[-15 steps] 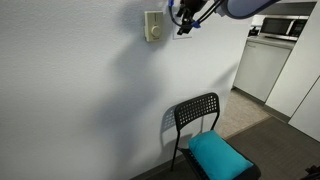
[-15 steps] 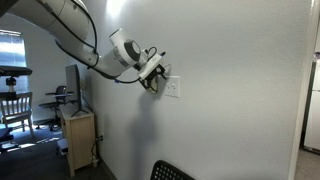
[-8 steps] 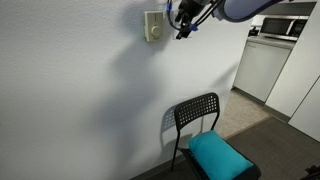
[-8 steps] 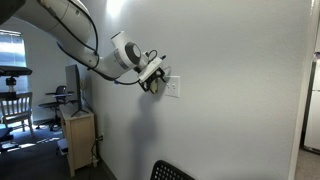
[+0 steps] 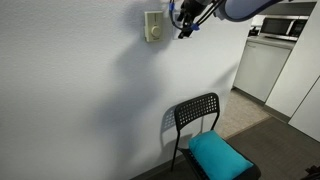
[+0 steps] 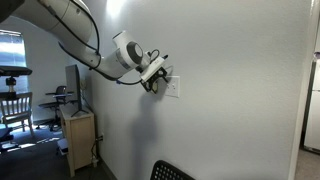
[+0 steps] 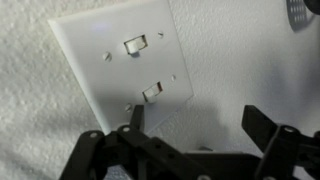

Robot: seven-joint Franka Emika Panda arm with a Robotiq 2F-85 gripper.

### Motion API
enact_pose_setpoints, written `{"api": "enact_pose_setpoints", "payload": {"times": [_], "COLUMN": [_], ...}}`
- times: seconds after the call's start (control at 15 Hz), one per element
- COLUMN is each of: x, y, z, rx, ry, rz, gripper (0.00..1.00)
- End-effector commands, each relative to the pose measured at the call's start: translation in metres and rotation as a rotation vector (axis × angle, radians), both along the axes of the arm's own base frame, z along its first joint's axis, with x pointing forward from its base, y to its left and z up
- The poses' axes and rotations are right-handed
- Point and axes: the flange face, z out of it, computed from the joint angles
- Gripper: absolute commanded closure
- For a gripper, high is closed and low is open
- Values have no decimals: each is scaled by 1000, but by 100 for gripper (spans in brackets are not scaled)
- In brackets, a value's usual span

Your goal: Turn off the left light switch

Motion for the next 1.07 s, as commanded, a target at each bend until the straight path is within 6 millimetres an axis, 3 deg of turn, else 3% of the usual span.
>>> {"api": "enact_pose_setpoints", "payload": {"times": [0.0,0.4,0.67,1.0], "x": [6,7,9,8], "y": [-8,-14,-10,-11], "z": [-10,-20,-49,-40], "rx": [-19,-25,-26,-15], "ry": [27,60,138,129], "rz": [-13,-35,-38,-40], "gripper": [0,0,0,0]}}
